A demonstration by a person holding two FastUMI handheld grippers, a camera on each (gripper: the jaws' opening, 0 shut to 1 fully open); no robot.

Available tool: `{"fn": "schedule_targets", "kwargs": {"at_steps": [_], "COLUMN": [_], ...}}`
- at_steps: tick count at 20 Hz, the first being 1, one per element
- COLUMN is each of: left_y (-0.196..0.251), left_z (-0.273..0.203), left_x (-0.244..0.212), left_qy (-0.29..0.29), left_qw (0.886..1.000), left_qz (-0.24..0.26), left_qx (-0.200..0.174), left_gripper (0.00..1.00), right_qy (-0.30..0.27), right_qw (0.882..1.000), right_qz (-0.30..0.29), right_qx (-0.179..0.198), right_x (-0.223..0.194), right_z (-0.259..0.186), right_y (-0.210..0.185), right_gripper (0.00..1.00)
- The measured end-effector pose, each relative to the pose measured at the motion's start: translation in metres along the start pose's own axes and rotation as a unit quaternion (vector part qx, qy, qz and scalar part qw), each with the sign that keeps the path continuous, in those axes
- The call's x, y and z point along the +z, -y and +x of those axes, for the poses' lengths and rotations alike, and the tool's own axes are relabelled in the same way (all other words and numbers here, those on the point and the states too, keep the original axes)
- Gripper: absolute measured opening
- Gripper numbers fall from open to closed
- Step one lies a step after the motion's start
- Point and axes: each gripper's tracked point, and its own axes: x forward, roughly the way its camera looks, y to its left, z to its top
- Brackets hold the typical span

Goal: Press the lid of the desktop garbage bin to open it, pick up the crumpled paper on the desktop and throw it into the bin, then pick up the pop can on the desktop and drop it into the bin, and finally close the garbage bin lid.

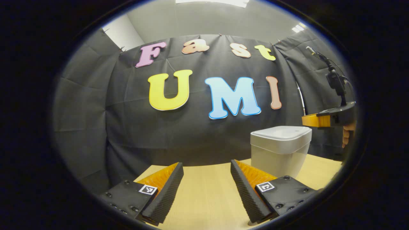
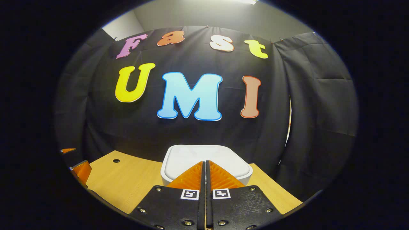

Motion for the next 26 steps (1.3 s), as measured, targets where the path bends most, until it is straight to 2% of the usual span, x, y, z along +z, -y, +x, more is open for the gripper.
{"fn": "schedule_targets", "kwargs": {"at_steps": [2,3,5,9,10,11,12,13,14,17,19,26], "left_y": [-0.001,-0.003,-0.007,-0.010,-0.009,-0.009,-0.009,-0.009,-0.008,-0.004,-0.003,-0.003], "left_z": [0.000,0.000,0.001,0.001,0.002,0.003,0.006,0.009,0.010,0.012,0.012,0.008], "left_x": [-0.001,-0.002,-0.004,-0.006,-0.007,-0.009,-0.010,-0.010,-0.008,-0.008,-0.008,-0.003], "left_qy": [-0.003,-0.005,-0.008,-0.009,-0.011,-0.012,-0.012,-0.012,-0.010,-0.006,-0.006,-0.002], "left_qw": [1.000,1.000,1.000,1.000,1.000,1.000,1.000,1.000,1.000,1.000,1.000,1.000], "left_qz": [0.000,-0.001,-0.002,-0.003,-0.004,-0.006,-0.007,-0.007,-0.006,-0.004,-0.004,0.008], "left_qx": [0.006,0.009,0.014,0.021,0.022,0.022,0.022,0.020,0.018,0.012,0.010,0.008], "left_gripper": [0.97,1.00,1.00,1.00,0.97,1.00,0.92,0.97,0.92,0.92,1.00,1.00], "right_qy": [-0.020,-0.030,-0.045,-0.059,-0.064,-0.070,-0.067,-0.064,-0.058,-0.043,-0.035,-0.005], "right_qw": [1.000,0.999,0.999,0.998,0.998,0.997,0.997,0.997,0.997,0.998,0.999,1.000], "right_qz": [0.014,0.020,0.024,-0.002,-0.014,-0.022,-0.029,-0.035,-0.040,-0.029,-0.025,-0.027], "right_qx": [0.006,0.008,0.009,0.006,0.003,-0.002,-0.009,-0.014,-0.019,-0.026,-0.022,-0.005], "right_x": [-0.006,-0.011,-0.017,-0.022,-0.022,-0.027,-0.026,-0.026,-0.026,-0.026,-0.021,0.000], "right_z": [0.009,0.014,0.019,0.022,0.022,0.022,0.022,0.023,0.023,0.024,0.024,0.016], "right_y": [0.003,0.005,0.008,0.009,0.009,0.009,0.008,0.007,0.006,0.005,0.005,-0.002], "right_gripper": [0.02,0.01,0.01,0.01,0.02,0.02,0.02,0.01,0.02,0.02,0.02,0.01]}}
